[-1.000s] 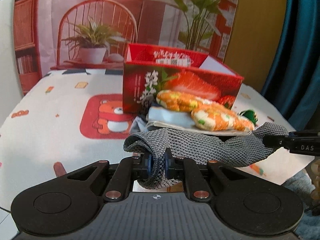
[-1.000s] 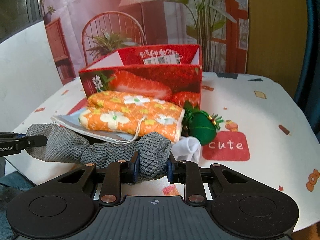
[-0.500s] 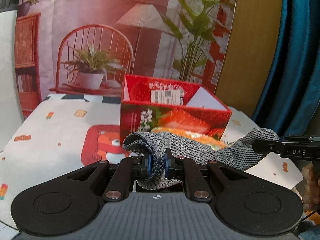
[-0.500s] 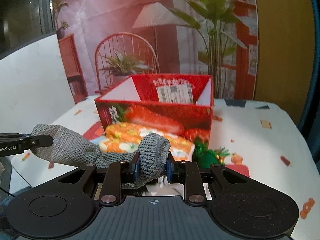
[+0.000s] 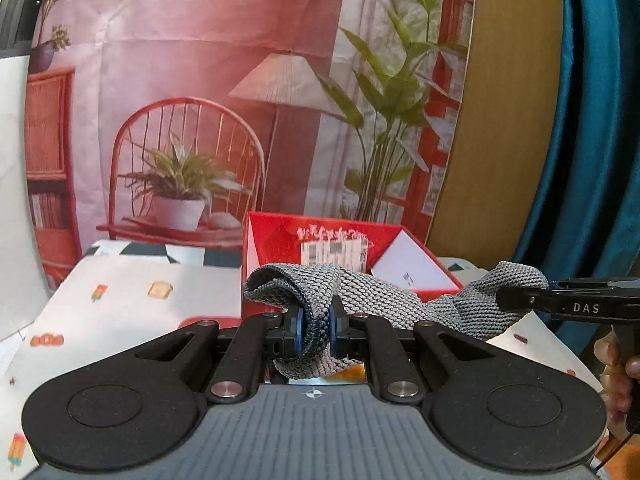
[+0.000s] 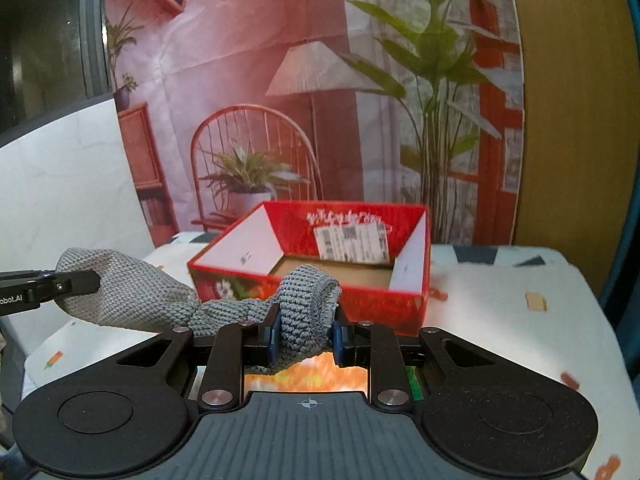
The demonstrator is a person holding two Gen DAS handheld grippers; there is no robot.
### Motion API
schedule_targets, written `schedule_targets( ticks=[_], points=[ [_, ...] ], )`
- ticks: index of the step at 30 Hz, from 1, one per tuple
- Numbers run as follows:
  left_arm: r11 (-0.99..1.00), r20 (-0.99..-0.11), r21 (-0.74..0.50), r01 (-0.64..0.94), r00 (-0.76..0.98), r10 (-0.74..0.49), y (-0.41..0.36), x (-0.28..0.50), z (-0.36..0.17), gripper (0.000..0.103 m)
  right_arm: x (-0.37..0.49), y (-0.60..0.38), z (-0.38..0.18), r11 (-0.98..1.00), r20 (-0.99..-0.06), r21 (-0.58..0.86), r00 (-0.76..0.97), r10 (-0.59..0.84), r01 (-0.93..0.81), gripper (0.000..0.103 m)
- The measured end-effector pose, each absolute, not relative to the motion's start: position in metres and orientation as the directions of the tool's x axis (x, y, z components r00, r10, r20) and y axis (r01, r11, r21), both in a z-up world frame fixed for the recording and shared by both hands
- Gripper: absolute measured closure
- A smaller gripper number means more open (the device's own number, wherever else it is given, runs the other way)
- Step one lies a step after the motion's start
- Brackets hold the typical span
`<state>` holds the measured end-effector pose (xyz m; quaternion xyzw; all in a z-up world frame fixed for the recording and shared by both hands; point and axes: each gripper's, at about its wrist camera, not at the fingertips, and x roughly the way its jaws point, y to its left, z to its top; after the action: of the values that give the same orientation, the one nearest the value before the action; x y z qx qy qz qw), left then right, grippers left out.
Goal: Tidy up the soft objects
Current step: 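Carry the grey sock with the left tool over the red box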
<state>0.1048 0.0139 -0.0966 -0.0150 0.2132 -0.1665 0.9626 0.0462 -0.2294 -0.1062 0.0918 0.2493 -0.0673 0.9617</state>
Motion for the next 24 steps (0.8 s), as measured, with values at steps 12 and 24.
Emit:
schedule_targets(
  ticks=[12,24],
  points=[
    [0.949,-0.463,0.002,0.317,0.841,-0.280,-0.030,0.195,-0.088,0.090,0.133,-0.274,-0.096,0.973,-0.501,0.030,0.846,-0.182,0.227,0.081],
    [0.961,-0.651,-0.012,0.277,0.727,-0.218,-0.052,0.293,-0.124,0.090,0.206,-0.298,-0.138,0.971,-0.608,-0.034,0.767,-0.208,0.237,0.081]
  ],
)
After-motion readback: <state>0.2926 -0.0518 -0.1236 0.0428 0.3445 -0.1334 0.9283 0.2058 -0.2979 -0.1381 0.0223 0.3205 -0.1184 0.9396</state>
